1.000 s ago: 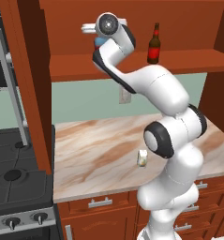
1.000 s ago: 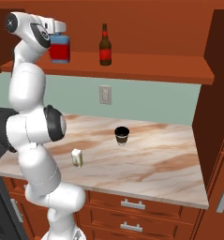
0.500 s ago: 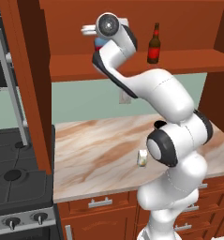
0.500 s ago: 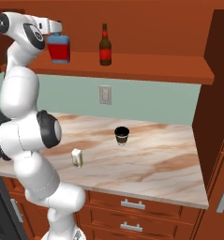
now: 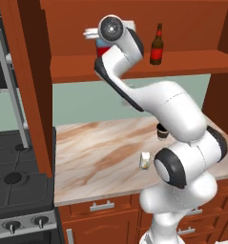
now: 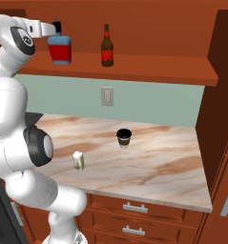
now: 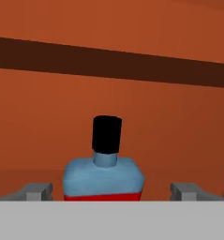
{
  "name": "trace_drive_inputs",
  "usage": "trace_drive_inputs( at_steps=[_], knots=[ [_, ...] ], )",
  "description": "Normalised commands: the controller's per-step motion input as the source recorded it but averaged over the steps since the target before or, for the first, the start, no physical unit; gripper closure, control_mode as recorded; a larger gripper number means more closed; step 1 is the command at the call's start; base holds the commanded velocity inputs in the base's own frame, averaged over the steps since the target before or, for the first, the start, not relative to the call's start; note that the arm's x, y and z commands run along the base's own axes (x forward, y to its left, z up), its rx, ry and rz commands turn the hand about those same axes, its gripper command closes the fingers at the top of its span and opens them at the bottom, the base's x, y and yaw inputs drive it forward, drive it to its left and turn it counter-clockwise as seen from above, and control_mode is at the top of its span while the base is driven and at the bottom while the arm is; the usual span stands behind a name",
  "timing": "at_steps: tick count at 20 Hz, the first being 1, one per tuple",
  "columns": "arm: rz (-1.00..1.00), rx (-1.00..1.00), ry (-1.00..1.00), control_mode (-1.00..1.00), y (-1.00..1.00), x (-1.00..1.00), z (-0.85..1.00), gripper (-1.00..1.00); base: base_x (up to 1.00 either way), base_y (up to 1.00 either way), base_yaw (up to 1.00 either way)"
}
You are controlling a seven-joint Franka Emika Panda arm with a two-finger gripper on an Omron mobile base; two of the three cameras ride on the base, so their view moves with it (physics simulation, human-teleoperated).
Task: Sort all alcoholic drinks to one cabinet, and non-alcoholic drinks to the other.
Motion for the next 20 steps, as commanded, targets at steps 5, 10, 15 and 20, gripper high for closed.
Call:
trace_drive_inputs(
  at_steps=[5, 10, 15, 20],
  knots=[
    [-0.03, 0.0, 0.01, -1.0, -0.06, -0.61, 0.0, -1.0, 0.0, 0.0, 0.0],
    [-0.02, 0.0, 0.04, -1.0, -0.11, -0.63, 0.0, -1.0, 0.0, 0.0, 0.0],
    [0.0, 0.0, 0.02, -1.0, -0.15, -0.65, -0.09, -1.0, 0.0, 0.0, 0.0],
    [0.0, 0.0, 0.04, -1.0, -0.15, -0.62, -0.23, -1.0, 0.0, 0.0, 0.0]
  ],
)
